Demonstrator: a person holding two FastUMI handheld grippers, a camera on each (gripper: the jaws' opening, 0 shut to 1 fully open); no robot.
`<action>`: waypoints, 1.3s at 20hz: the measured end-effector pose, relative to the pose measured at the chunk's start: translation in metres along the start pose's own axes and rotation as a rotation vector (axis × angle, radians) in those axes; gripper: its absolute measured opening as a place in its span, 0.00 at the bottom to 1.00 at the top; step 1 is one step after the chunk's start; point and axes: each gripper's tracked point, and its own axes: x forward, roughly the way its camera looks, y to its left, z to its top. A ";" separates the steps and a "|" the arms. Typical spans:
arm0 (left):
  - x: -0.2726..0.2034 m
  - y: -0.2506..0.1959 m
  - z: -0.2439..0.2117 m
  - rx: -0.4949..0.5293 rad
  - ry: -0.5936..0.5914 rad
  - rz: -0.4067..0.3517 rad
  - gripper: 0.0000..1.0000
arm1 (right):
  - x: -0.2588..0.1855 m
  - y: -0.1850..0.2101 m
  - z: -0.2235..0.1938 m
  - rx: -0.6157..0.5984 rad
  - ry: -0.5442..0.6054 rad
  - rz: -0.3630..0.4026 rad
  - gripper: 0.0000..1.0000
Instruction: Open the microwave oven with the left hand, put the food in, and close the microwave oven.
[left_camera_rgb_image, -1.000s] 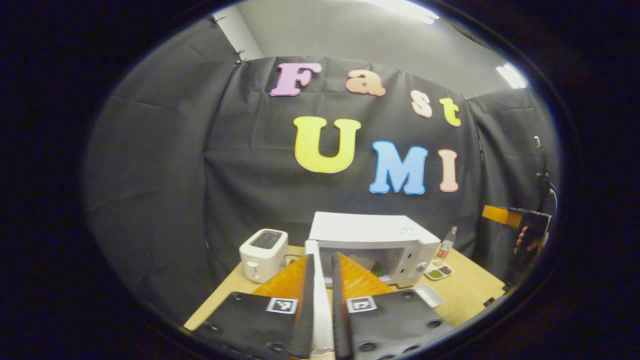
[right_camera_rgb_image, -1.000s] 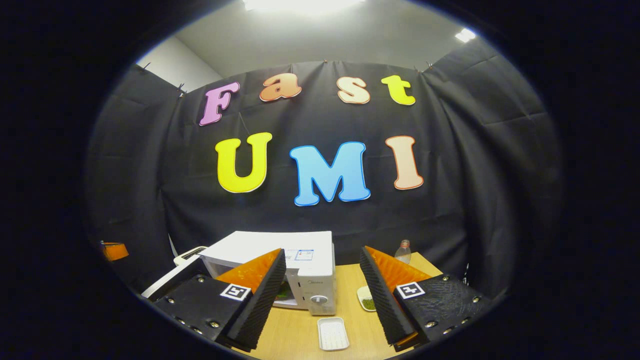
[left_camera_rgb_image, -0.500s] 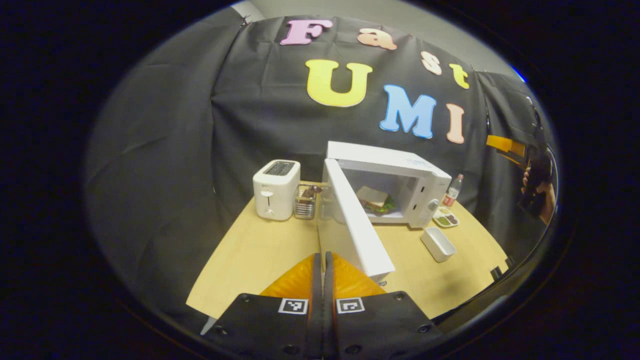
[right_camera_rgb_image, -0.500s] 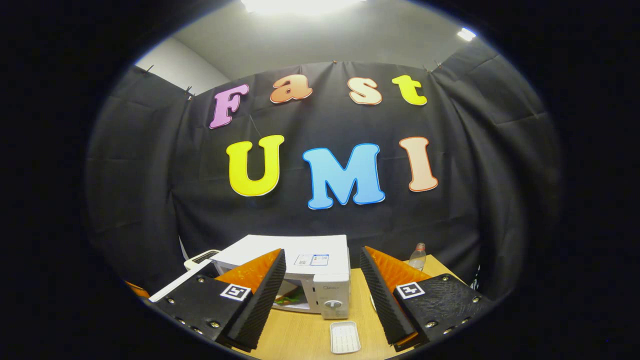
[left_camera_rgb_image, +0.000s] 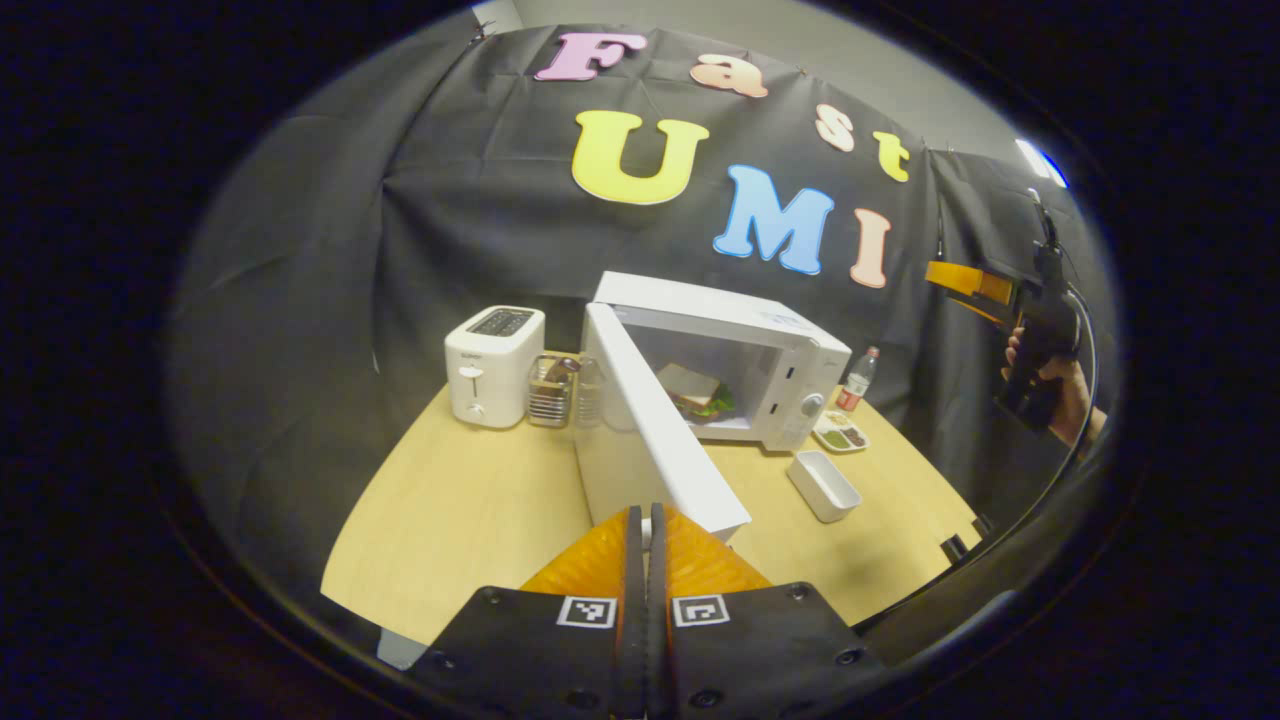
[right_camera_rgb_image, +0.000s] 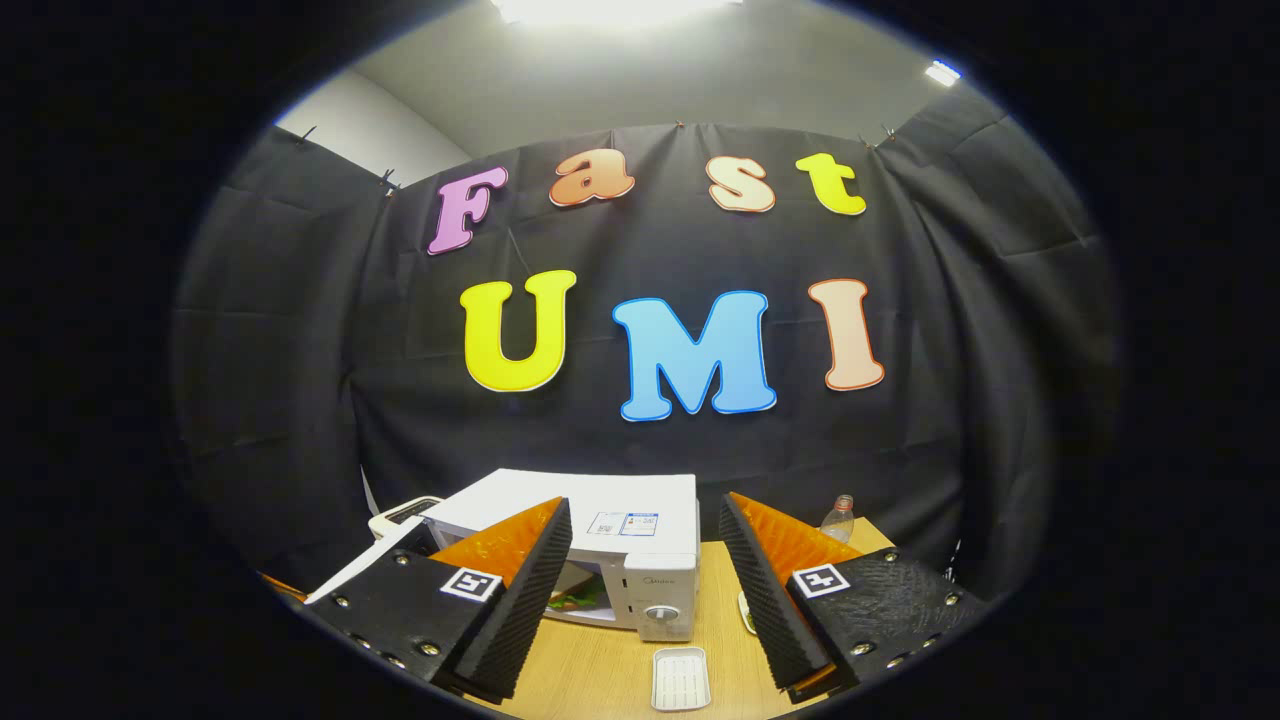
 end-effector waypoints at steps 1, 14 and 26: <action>0.005 -0.009 0.001 -0.007 -0.003 -0.017 0.06 | 0.000 -0.003 0.002 -0.001 -0.003 -0.003 0.90; 0.107 -0.115 0.034 -0.014 -0.040 -0.222 0.07 | -0.005 -0.047 0.007 -0.036 -0.046 -0.029 0.86; 0.209 -0.181 0.061 -0.074 -0.021 -0.342 0.07 | -0.023 -0.096 -0.001 -0.044 -0.022 -0.126 0.90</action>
